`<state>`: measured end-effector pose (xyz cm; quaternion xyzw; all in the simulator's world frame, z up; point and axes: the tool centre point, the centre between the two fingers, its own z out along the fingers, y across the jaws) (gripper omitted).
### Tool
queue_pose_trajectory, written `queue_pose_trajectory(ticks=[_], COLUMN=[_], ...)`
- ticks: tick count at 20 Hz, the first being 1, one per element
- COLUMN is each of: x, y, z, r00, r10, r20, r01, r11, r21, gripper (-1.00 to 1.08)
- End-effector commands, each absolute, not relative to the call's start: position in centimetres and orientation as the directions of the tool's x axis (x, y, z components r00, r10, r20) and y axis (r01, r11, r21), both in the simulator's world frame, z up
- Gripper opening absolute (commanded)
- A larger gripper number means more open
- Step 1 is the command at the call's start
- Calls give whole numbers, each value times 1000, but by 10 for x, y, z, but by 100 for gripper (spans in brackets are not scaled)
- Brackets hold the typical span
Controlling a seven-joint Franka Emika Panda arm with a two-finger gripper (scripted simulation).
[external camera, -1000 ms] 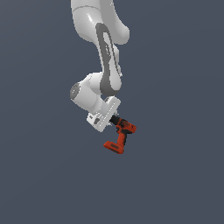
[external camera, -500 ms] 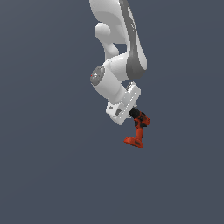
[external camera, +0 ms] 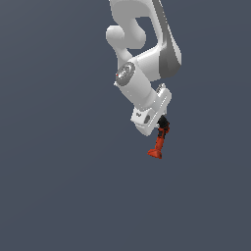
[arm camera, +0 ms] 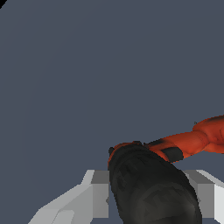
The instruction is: Pick up the object and move it to a goal position.
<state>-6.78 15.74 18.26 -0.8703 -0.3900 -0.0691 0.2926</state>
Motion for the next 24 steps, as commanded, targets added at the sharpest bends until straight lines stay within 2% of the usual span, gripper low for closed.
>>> queue_pose_trajectory(ticks=[1,8,24], x=[-66,-62,-17], y=[160,160,173], z=[187,194,270], r00=[686,686,687], r10=[637,638,639], r20=[351,348,347], r01=[720,719,719], r11=[-526,-525,-526], r21=[-452,-455,-455], gripper=[-100,-100,-100])
